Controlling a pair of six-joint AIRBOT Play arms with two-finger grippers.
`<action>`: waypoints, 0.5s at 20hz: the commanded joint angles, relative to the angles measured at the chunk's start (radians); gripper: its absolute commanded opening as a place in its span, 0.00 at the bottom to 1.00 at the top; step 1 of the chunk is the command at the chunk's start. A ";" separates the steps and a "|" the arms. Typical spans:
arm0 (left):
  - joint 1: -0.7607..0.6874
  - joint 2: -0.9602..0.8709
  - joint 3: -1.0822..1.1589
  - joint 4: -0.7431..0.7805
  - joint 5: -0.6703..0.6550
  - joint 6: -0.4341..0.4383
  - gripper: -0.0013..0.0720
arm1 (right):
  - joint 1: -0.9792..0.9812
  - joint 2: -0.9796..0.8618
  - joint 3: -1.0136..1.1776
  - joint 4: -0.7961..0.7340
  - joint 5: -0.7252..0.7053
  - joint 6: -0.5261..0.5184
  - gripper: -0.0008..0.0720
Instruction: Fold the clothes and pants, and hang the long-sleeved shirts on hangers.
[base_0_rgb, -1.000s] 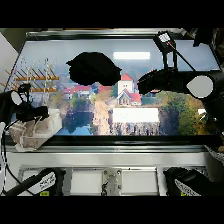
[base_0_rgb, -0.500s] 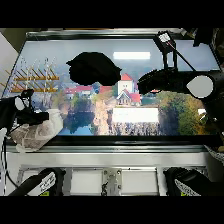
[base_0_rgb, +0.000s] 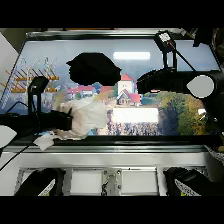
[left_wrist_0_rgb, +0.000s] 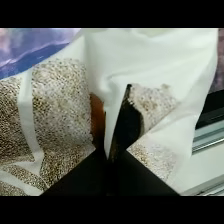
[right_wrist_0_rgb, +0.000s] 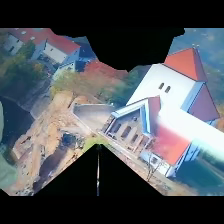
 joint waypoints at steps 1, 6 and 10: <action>-0.224 -0.066 0.048 -0.037 0.190 -0.075 0.04 | -0.012 0.024 0.002 -0.072 -0.010 -0.045 0.03; -0.299 -0.452 0.282 -0.039 0.268 -0.030 0.04 | -0.043 0.084 0.002 -0.103 -0.018 -0.052 0.03; -0.254 -0.688 0.479 -0.037 0.259 -0.022 0.58 | -0.103 0.106 0.002 -0.223 -0.022 0.024 0.03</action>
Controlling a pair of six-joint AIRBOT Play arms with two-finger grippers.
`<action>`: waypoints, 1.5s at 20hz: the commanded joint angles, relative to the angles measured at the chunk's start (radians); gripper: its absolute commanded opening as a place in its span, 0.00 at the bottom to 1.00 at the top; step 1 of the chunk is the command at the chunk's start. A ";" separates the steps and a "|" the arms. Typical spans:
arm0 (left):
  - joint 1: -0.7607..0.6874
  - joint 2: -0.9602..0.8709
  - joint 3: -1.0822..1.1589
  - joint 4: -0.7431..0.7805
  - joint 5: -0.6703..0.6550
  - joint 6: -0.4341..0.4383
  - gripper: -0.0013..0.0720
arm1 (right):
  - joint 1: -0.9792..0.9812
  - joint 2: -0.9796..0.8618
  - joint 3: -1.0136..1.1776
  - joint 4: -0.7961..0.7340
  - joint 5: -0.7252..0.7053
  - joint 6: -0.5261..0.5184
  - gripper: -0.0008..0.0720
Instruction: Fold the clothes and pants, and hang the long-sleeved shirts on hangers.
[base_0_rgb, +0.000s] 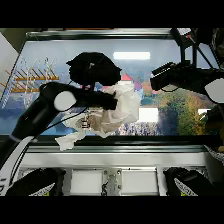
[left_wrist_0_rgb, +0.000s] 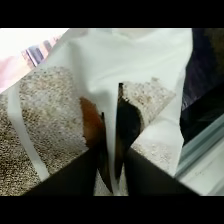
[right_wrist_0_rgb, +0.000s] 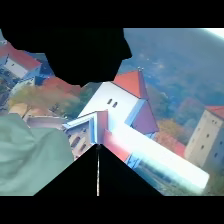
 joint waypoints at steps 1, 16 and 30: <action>0.047 -0.182 0.153 -0.001 0.008 0.007 0.92 | -0.075 0.019 0.000 -0.089 0.021 0.089 0.03; 0.834 0.143 -0.591 -0.013 -0.058 0.011 0.87 | -0.354 -0.147 -0.492 0.309 0.034 0.127 0.94; 0.758 -0.082 -0.570 -0.332 0.039 0.166 0.04 | -0.185 -0.442 -0.479 0.584 -0.105 -0.006 0.03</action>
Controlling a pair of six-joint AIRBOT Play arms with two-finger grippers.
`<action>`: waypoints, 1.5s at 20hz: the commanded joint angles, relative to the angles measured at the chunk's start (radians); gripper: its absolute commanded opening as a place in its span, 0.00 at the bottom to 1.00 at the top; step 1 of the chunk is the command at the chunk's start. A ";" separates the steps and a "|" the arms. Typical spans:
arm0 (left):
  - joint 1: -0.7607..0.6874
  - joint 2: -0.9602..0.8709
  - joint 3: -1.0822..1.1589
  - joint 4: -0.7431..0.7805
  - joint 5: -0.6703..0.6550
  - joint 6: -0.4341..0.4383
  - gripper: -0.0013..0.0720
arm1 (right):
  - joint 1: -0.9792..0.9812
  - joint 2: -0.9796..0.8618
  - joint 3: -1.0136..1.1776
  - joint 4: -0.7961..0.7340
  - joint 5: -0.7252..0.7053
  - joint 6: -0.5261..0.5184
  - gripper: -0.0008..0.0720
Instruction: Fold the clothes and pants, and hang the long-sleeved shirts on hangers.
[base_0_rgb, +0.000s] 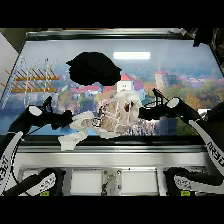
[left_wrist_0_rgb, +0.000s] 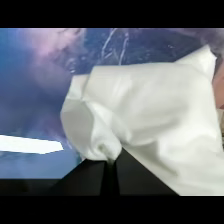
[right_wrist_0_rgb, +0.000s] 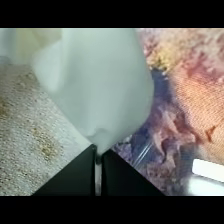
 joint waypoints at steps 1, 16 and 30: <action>0.001 -0.016 0.105 -0.019 -0.066 0.011 0.04 | 0.003 0.002 0.033 0.003 0.002 -0.014 0.03; 0.030 0.608 0.880 -0.009 -0.129 0.010 0.04 | -0.130 0.625 0.749 -0.248 0.365 0.171 0.03; -0.100 -0.039 0.781 0.070 -0.004 -0.042 0.04 | 0.319 0.556 0.284 -0.203 0.238 0.369 0.03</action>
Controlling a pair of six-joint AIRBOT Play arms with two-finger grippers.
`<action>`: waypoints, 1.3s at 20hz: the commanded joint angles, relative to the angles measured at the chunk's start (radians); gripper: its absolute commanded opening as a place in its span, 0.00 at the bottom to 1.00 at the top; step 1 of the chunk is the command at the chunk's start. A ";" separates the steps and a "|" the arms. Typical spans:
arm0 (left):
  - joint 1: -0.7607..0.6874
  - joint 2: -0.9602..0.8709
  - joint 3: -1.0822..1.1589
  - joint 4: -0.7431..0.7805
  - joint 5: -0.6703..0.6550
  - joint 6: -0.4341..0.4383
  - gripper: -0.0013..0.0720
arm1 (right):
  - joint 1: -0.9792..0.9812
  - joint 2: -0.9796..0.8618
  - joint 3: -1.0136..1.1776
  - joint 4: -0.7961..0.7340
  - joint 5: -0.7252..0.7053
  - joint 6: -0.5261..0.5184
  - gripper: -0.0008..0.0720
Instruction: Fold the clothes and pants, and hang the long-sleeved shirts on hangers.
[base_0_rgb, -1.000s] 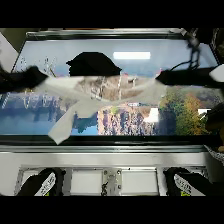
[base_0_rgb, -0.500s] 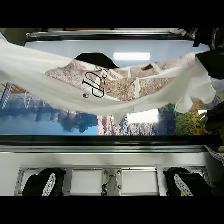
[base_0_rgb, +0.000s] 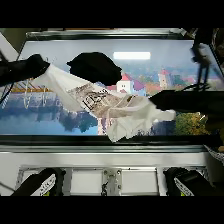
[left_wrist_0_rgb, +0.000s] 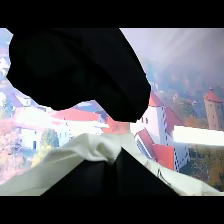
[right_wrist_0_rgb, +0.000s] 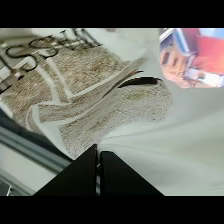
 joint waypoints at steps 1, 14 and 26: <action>-0.055 -0.251 0.162 -0.001 0.018 -0.001 0.04 | 0.157 -0.067 -0.066 0.031 -0.157 0.044 0.03; -0.144 -0.253 -0.127 0.004 -0.156 0.039 0.87 | -0.138 -0.164 -0.100 -0.287 -0.075 -0.066 0.68; -0.697 -0.040 -0.463 0.005 0.131 -0.014 0.87 | -0.059 -0.078 -0.209 -0.262 -0.009 -0.071 0.67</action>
